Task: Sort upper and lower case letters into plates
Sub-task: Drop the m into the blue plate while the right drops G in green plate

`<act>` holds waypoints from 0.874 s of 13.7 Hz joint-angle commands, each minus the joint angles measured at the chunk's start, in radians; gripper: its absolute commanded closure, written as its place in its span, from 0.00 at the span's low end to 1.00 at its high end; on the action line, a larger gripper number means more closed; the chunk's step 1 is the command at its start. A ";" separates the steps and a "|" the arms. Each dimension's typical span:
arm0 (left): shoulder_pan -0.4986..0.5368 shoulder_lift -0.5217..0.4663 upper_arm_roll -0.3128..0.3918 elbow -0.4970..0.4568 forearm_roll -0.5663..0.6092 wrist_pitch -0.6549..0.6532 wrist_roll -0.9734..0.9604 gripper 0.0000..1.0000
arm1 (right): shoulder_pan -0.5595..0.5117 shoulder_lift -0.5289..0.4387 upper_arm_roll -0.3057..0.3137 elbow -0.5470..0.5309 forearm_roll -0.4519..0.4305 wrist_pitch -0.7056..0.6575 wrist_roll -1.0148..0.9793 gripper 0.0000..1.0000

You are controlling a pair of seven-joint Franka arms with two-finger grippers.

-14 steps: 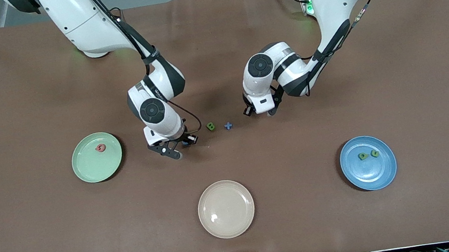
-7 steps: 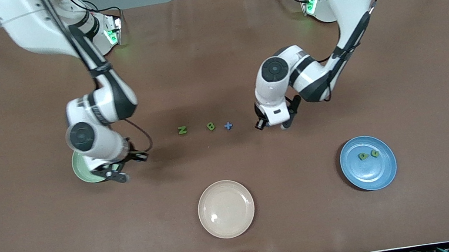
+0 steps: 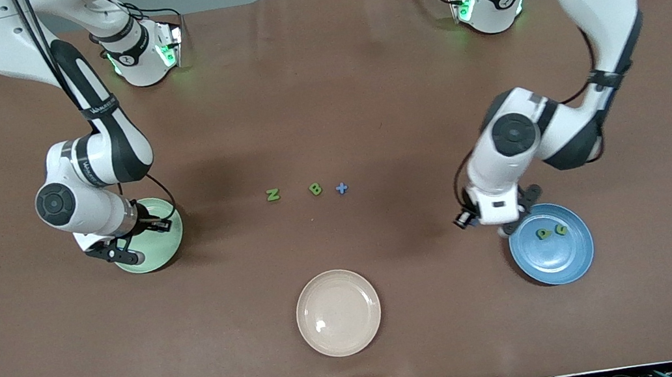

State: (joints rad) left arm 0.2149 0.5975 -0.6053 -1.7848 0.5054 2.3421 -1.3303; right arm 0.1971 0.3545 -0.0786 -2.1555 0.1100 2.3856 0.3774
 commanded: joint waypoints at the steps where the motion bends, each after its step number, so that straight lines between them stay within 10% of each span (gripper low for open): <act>1: 0.088 0.004 -0.010 0.010 0.016 -0.015 0.193 0.96 | -0.025 -0.034 0.017 -0.083 -0.004 0.081 -0.014 1.00; 9: 0.132 0.093 0.042 0.041 0.108 0.012 0.313 0.80 | -0.038 0.015 0.019 -0.081 -0.003 0.141 -0.012 0.91; 10: 0.130 0.100 0.047 0.041 0.108 0.016 0.313 0.59 | -0.038 0.018 0.019 -0.081 -0.003 0.141 -0.012 0.73; 12: 0.124 0.097 0.045 0.039 0.107 0.016 0.292 0.13 | -0.036 0.017 0.020 -0.080 -0.001 0.141 -0.011 0.00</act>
State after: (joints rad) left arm 0.3537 0.6923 -0.5642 -1.7629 0.5945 2.3561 -1.0258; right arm 0.1827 0.3808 -0.0777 -2.2190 0.1100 2.5099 0.3768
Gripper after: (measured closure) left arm 0.568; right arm 0.595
